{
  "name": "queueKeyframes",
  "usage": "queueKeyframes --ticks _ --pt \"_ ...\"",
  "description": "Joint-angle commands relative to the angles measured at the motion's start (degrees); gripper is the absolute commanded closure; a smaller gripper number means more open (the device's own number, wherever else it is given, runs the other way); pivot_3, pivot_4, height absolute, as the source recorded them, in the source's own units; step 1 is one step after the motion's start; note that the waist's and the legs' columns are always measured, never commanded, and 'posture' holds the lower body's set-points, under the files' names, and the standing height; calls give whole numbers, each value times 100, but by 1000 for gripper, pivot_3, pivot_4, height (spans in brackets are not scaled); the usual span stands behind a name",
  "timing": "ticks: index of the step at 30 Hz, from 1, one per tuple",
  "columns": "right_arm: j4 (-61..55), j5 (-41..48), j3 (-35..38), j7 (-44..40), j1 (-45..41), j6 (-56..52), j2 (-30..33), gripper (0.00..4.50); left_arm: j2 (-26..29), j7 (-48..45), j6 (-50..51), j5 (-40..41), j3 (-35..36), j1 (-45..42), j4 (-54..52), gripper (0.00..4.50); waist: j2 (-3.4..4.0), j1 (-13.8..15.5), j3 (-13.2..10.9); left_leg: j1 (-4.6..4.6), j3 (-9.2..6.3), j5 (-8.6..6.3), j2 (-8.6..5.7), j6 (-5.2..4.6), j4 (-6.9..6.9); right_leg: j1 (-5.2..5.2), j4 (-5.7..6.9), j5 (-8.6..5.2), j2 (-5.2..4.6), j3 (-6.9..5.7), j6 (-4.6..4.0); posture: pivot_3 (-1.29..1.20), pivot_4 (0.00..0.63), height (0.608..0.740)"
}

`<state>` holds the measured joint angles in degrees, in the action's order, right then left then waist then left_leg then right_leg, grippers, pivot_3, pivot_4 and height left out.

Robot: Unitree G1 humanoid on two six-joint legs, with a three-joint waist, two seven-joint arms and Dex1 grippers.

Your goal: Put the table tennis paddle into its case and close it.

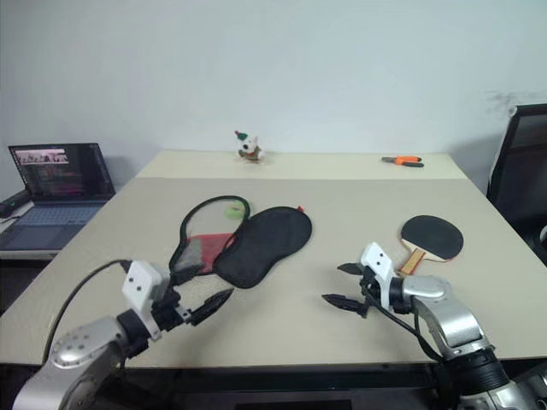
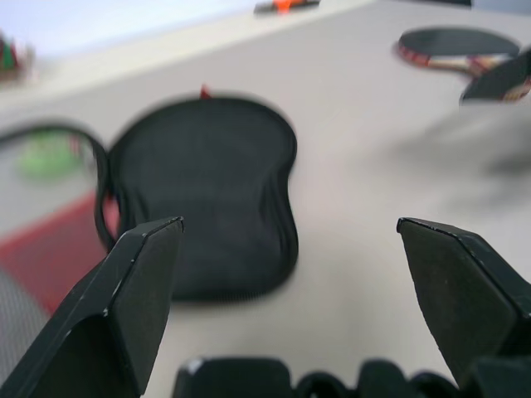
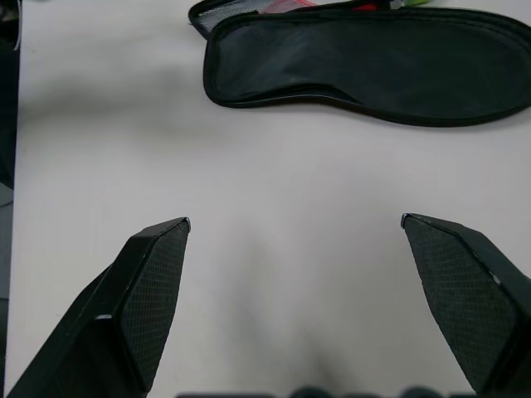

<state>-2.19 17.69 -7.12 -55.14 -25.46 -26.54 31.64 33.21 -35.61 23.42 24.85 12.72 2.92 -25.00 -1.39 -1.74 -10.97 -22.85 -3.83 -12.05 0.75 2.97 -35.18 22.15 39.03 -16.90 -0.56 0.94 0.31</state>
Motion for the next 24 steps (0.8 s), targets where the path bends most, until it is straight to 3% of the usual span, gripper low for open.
queueKeyframes --ticks 1,14,24 --pt "-165 119 155 -84 -162 -50 117 16 -23 26 -206 -104 -31 54 -225 0 0 6 0 0 -2 0 0 0 -1 0 1 0 0 -2 0 0 150 740" --pt "-516 563 506 638 -458 -1030 -175 16 174 -243 -209 198 274 -648 550 0 -1 2 1 4 0 1 -1 0 -3 -4 3 -3 5 -1 7 0 150 740" --pt "216 327 412 2442 -1229 -2109 -1713 16 856 -1219 -393 198 372 -1011 1610 0 -1 -11 1 -2 4 1 3 1 -1 8 6 10 9 2 -16 0 150 740"
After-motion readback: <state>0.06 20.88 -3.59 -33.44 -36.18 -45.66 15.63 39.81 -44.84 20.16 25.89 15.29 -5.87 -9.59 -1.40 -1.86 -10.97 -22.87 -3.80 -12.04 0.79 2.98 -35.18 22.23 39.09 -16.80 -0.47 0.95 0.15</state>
